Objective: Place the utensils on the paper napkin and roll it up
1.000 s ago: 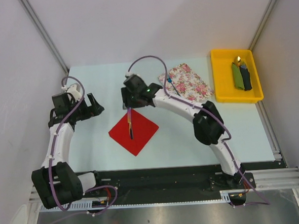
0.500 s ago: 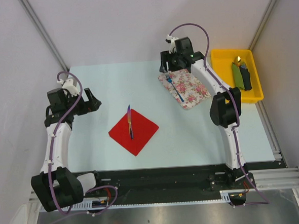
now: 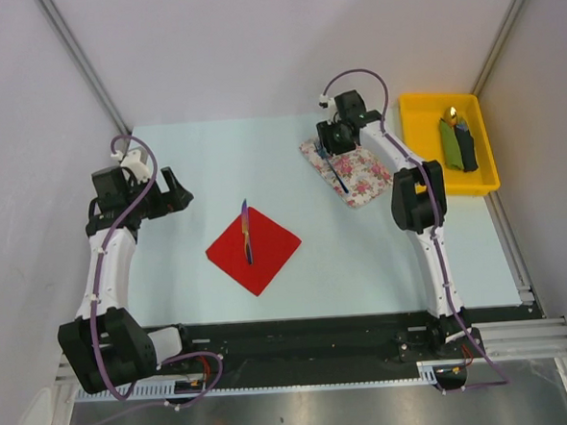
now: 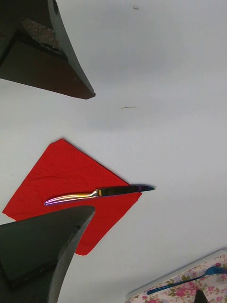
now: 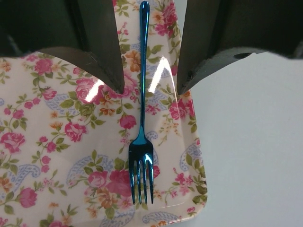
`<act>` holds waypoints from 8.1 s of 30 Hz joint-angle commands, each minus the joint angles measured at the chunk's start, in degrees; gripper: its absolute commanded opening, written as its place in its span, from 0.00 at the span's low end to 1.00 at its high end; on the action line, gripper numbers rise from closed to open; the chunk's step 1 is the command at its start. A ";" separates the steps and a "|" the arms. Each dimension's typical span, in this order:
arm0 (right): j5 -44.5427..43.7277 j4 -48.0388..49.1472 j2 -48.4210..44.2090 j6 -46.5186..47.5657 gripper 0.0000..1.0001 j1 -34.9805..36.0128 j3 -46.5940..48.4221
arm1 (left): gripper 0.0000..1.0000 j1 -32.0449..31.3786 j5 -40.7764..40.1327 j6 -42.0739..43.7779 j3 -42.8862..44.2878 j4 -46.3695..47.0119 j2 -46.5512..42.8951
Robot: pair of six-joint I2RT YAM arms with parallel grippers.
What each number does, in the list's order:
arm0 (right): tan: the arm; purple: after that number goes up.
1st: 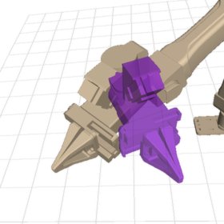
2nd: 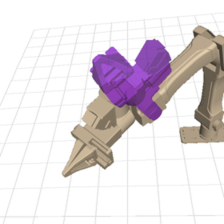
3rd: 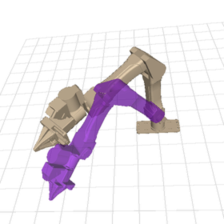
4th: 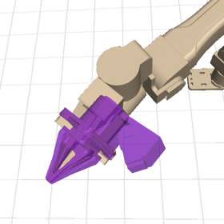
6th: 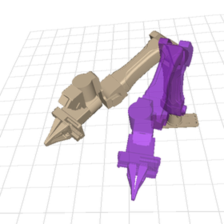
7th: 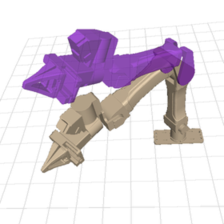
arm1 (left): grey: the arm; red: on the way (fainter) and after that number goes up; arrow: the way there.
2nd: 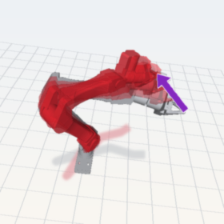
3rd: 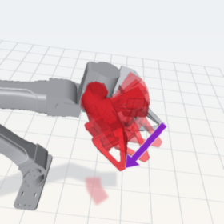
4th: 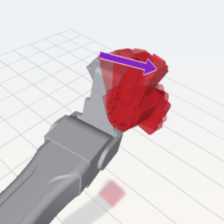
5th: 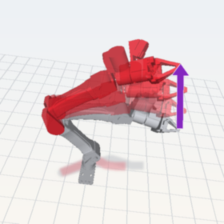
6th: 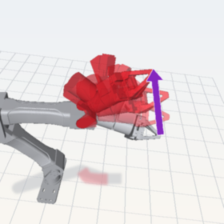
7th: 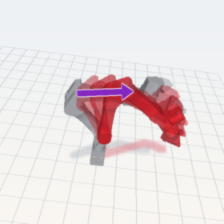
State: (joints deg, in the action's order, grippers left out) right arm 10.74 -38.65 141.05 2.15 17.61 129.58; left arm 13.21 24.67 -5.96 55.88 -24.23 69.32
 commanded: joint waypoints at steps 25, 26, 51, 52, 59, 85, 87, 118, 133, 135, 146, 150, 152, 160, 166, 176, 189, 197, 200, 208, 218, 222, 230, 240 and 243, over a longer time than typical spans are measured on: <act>-10.03 5.78 4.40 5.76 0.28 3.66 -1.87 | 1.00 0.32 0.56 0.24 -0.24 1.73 1.52; -10.30 5.78 4.32 5.84 0.22 3.66 -1.61 | 1.00 0.41 0.47 0.24 -0.07 1.64 1.35; -23.21 7.81 -25.48 -29.47 0.00 22.02 -21.03 | 1.00 0.32 3.88 7.71 -10.87 15.25 -17.28; -23.57 7.28 -24.96 -31.58 0.00 23.34 -21.03 | 1.00 0.41 4.33 7.71 -12.36 16.13 -17.98; -26.38 5.96 -21.00 -40.12 0.00 31.34 -22.09 | 1.00 0.32 3.72 6.83 -13.42 17.11 -17.47; -25.42 5.52 -5.88 -46.63 0.04 34.60 -14.71 | 1.00 0.32 5.39 2.62 -19.67 22.47 -17.46; -25.42 5.61 -5.53 -46.71 0.07 34.60 -14.62 | 1.00 0.41 5.39 2.62 -19.67 22.56 -17.38; 11.27 19.92 -29.34 -27.75 0.47 26.97 -36.31 | 0.85 -10.64 17.12 73.35 -13.85 -28.59 -19.03; 27.23 25.91 -33.21 -26.14 1.00 18.25 -51.71 | 0.61 -50.12 0.47 64.59 -25.56 -9.97 -16.51; 26.96 26.09 -33.21 -26.06 1.00 17.90 -51.97 | 0.59 -52.49 -0.58 63.26 -25.47 -7.60 -13.34; 28.11 26.88 -31.28 -27.64 0.99 16.85 -52.06 | 0.38 -55.66 -3.31 63.26 -26.96 -1.18 -3.40; 28.19 26.88 -30.93 -27.90 0.99 16.67 -52.41 | 0.37 -55.75 -3.66 63.61 -27.75 0.58 -1.47; 28.11 26.96 -30.93 -27.90 0.99 16.67 -52.32 | 0.37 -55.66 -4.01 63.79 -27.84 1.20 -0.15; 28.28 26.96 -30.84 -28.17 0.96 16.23 -52.41 | 0.10 -55.58 -4.10 65.81 -27.67 0.76 2.84; 28.46 27.49 -30.75 -28.34 0.95 16.32 -52.41 | 0.01 -55.58 -0.50 66.43 -25.39 -3.09 -1.20; 29.51 28.55 -30.49 -28.87 0.94 16.41 -53.90 | 0.00 -51.80 4.77 66.43 -20.11 -9.17 -3.85; 31.09 28.37 -29.43 -29.13 0.93 16.76 -54.96 | 0.00 -41.25 8.29 64.05 -12.20 -5.75 4.24; 33.73 30.92 -28.12 -32.47 0.87 16.76 -56.71 | 0.00 -36.69 8.38 60.81 -9.91 -0.21 10.39; 32.94 32.14 -28.29 -34.05 0.83 16.76 -57.85 | 0.00 -35.54 8.38 59.66 -9.12 1.19 12.33; 35.40 36.54 -26.97 -37.83 0.50 18.07 -60.15 | 0.00 -34.22 8.21 58.78 -8.15 3.13 15.05; 37.60 44.98 -25.66 -45.21 0.42 21.15 -62.96 | 0.00 -33.34 6.62 58.08 -8.59 5.86 17.25; 37.42 45.95 -24.25 -46.80 0.42 22.21 -62.08 | 0.00 -32.99 6.10 57.99 -8.59 6.30 17.95; 36.81 48.06 -21.09 -49.09 0.27 24.58 -60.50 | 0.00 -32.64 6.10 57.72 -8.94 7.18 19.01; 33.12 45.16 -17.92 -48.30 0.18 24.32 -59.27 | 0.19 -30.54 8.10 55.44 -7.80 4.03 18.75; 32.41 44.63 -16.78 -48.30 0.17 23.97 -59.35 | 0.38 -28.16 12.59 55.78 -6.22 -2.37 15.42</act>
State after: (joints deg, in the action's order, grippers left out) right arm 45.01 6.59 122.67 -46.52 42.02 68.51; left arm -18.06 31.00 50.85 46.09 -19.99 88.40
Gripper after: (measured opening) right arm 0.178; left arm 0.304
